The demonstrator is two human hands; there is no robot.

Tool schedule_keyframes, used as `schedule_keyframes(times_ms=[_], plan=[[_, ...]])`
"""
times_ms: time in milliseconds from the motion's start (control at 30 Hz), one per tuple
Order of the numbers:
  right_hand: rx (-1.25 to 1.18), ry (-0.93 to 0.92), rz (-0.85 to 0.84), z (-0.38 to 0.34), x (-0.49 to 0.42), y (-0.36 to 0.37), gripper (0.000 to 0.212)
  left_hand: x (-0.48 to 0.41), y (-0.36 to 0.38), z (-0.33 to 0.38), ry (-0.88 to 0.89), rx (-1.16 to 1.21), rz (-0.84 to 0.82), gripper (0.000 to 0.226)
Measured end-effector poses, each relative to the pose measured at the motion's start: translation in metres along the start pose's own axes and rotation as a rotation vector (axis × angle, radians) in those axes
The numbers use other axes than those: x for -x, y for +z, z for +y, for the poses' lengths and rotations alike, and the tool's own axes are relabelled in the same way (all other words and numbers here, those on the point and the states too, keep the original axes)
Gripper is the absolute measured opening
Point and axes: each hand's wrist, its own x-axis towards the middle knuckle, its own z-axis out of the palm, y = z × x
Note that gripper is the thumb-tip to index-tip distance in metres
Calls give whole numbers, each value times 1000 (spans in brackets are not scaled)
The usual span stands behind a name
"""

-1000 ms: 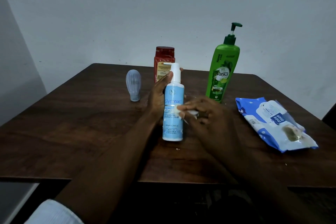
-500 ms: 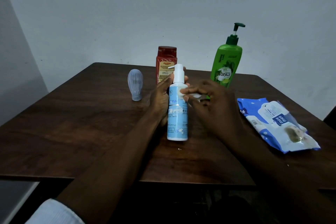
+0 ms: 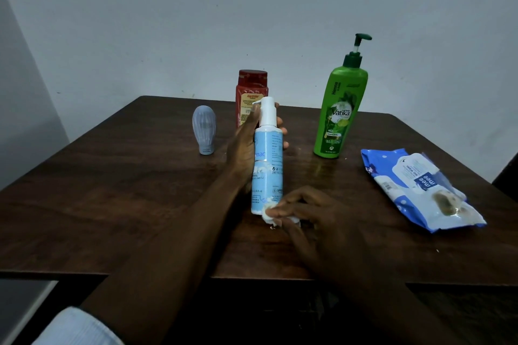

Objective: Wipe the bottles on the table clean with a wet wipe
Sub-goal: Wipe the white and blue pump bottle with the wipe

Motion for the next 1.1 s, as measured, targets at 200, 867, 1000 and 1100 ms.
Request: schedule_keyframes(times_ms=[200,867,1000,1100], plan=[[-51,44,48,0,-15,-5,18,3,6,2,36,-83,44,79],[-33,71,149,15,-89,-16,18,14,3,9,-67,-58,47,34],[-49,61,93,13,-58,-11,18,13,1,9,-54,-77,52,36],[-22,47,65,9,-34,-8,18,12,-1,9,-70,-42,36,39]])
